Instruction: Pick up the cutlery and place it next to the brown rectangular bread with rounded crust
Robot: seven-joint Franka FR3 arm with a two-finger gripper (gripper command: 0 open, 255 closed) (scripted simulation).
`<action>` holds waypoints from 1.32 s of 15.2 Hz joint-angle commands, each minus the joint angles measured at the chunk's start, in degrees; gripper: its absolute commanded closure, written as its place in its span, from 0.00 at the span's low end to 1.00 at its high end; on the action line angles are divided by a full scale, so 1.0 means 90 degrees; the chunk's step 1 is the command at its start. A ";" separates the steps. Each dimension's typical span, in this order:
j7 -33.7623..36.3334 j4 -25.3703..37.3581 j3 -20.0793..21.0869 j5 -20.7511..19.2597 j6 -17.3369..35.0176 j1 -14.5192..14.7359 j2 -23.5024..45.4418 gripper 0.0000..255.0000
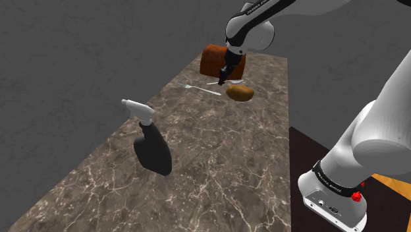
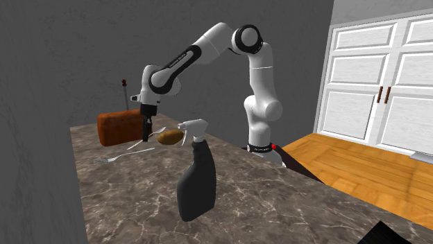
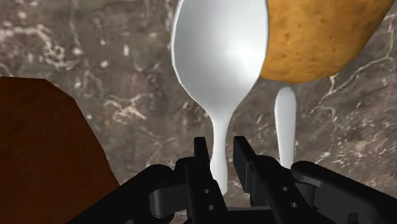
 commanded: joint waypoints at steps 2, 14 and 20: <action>-0.0055 -0.0057 0.0010 0.0051 0.0087 0.0001 0.0061 1.00; -0.0055 -0.0057 0.0007 0.0052 0.0087 0.0004 0.0062 0.00; 0.0202 0.0062 -0.0094 -0.0334 -0.0596 -0.0049 -0.0537 0.00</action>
